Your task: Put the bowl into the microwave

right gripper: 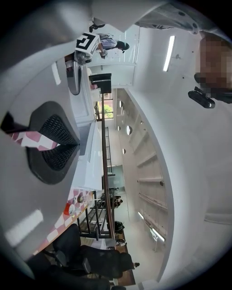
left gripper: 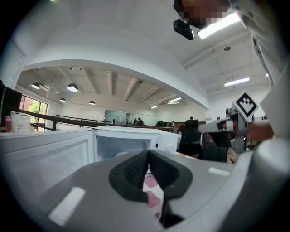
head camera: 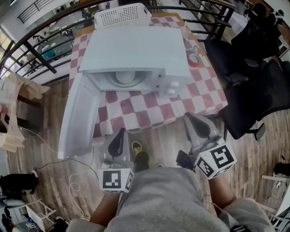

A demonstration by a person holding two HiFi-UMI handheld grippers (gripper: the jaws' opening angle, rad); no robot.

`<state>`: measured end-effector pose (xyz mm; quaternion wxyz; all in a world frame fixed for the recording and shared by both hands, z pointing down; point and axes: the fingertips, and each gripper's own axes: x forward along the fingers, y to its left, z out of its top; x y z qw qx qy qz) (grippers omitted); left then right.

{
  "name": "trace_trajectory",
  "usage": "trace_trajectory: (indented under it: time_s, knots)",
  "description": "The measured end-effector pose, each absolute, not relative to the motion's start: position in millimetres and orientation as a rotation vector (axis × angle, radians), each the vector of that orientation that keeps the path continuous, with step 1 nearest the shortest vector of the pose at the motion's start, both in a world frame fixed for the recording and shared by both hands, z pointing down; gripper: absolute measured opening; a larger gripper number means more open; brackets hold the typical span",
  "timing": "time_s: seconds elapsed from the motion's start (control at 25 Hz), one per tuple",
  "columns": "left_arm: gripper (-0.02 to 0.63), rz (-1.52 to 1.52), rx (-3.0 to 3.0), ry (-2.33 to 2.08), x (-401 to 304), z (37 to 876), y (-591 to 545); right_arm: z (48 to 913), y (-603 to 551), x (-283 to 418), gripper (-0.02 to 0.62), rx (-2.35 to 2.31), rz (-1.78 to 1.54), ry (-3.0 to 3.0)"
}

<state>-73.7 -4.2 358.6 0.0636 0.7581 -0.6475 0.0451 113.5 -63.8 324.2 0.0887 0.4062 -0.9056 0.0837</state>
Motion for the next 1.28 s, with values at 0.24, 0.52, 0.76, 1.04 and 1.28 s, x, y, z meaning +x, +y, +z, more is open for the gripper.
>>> trace_trajectory:
  time_s: [0.24, 0.52, 0.76, 1.04, 1.28]
  knots:
    - [0.011, 0.122, 2.257, -2.001, -47.6, 354.0, 46.1, 326.2, -20.1, 135.8, -0.002, 1.155, 0.245, -2.726]
    - [0.011, 0.145, 2.212, -2.07, -21.9, 352.5, 115.1, 337.4, 37.6, 162.6, -0.002, 1.097, 0.268, -2.737]
    - [0.011, 0.161, 2.164, -2.115, -14.6, 350.2, 155.7, 340.7, 66.8, 170.3, -0.002, 1.062, 0.287, -2.764]
    - [0.011, 0.134, 2.196, -2.096, -4.8, 343.7, 165.2, 340.6, 81.3, 176.5, -0.002, 1.095, 0.26, -2.743]
    - [0.011, 0.108, 2.219, -2.082, -1.7, 337.6, 169.1, 338.2, 89.7, 173.3, -0.002, 1.096, 0.269, -2.74]
